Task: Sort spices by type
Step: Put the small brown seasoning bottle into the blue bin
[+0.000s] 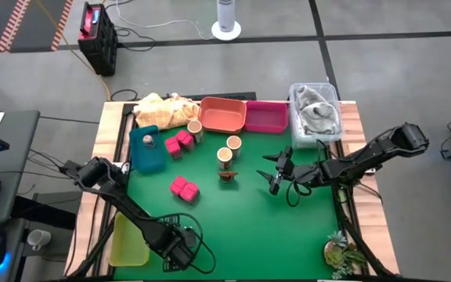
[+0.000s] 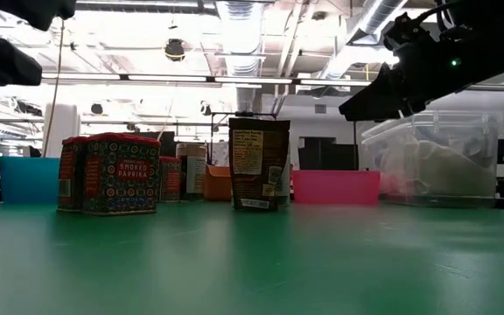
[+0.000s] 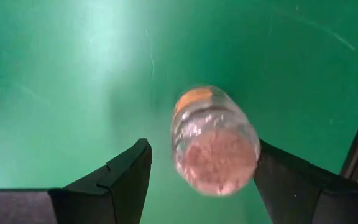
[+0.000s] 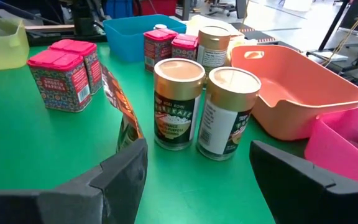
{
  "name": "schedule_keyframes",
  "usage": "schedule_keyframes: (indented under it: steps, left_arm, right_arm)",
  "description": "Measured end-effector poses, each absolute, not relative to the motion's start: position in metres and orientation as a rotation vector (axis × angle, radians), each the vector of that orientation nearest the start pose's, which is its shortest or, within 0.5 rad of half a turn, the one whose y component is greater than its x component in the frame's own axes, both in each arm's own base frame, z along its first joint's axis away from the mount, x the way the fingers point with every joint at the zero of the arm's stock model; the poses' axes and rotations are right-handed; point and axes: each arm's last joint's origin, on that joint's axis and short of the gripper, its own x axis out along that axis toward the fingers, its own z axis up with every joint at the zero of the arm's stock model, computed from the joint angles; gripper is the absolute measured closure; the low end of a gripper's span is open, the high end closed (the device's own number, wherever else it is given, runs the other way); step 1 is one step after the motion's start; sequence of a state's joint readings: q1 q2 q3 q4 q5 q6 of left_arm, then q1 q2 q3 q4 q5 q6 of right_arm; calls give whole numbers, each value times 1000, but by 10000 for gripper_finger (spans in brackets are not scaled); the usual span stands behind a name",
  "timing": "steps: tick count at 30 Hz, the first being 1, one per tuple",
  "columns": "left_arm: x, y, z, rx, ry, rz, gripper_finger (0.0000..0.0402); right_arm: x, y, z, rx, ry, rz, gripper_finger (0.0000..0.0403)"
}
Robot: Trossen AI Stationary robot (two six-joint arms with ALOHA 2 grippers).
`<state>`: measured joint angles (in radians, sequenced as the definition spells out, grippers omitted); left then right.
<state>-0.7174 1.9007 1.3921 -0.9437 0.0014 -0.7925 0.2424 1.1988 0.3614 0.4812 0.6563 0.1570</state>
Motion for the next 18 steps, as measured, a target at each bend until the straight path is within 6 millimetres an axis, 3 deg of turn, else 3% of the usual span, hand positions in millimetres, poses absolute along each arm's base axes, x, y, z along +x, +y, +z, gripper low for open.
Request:
schedule_keyframes:
  steps: [6,12,18]
  left_arm:
    - [274,-239,182,-164,1427,-30,155]
    - [272,-237,178,-168,1442,-8,216]
    - [272,-237,178,-172,1442,-6,220]
  right_arm:
    - [215,35,176,-3,291,-433,94]
    - [215,35,176,-2,291,-433,94]
    - [215,35,176,0,290,-433,94]
